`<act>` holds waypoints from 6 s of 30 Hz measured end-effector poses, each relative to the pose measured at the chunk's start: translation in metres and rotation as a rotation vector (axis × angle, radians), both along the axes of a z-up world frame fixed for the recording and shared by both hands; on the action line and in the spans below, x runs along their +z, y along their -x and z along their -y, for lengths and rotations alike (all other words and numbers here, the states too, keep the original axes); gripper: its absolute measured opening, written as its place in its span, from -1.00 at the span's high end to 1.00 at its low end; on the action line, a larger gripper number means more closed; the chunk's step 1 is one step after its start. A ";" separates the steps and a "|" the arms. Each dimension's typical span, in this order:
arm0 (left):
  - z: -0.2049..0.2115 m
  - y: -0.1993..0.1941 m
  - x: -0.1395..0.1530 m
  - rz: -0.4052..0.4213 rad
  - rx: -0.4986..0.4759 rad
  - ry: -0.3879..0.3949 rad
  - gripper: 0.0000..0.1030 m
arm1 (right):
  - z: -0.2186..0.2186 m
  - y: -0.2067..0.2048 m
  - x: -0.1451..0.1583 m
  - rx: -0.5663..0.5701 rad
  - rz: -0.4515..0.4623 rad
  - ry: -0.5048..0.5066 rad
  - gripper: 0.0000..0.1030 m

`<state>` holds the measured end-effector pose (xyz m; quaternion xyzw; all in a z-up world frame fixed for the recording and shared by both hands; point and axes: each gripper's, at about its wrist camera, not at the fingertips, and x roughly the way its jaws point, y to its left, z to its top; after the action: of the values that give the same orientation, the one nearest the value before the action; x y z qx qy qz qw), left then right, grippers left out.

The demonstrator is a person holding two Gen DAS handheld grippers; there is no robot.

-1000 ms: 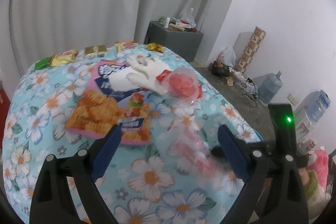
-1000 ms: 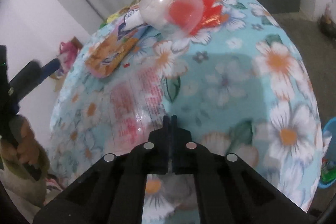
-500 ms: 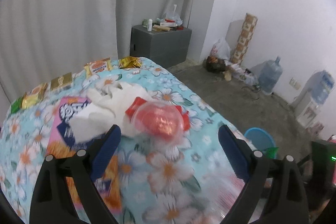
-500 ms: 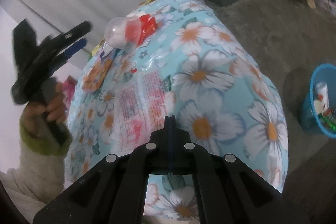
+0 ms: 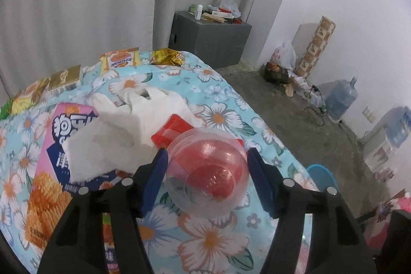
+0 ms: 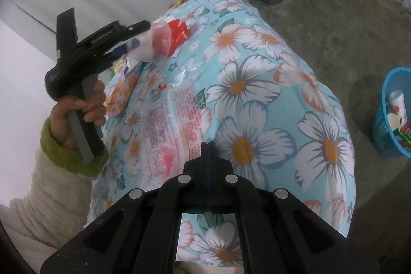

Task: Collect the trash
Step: 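Carry bag and ball over the wastebasket and open both tools, then move both tools back to the bed toward the red wrapper, then grasp the red wrapper with the right tool while left tool grasps the white glove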

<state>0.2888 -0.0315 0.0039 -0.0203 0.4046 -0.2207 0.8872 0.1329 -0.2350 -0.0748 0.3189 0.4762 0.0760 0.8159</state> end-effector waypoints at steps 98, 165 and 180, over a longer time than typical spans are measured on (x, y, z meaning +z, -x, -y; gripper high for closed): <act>0.035 0.079 0.079 0.114 -0.143 0.044 -0.89 | 0.086 0.065 0.075 -0.467 0.127 0.827 -0.84; -0.023 -0.022 0.004 0.017 -0.094 -0.038 -0.33 | 0.002 -0.135 0.030 0.016 0.045 0.055 0.39; 0.007 -0.044 -0.043 -0.064 -0.076 -0.208 0.86 | 0.020 -0.099 0.003 -0.036 0.003 -0.044 0.41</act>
<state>0.3327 -0.0382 -0.0393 0.0800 0.4541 -0.2102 0.8621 0.2318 -0.2554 -0.0717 0.3453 0.4674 0.0725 0.8106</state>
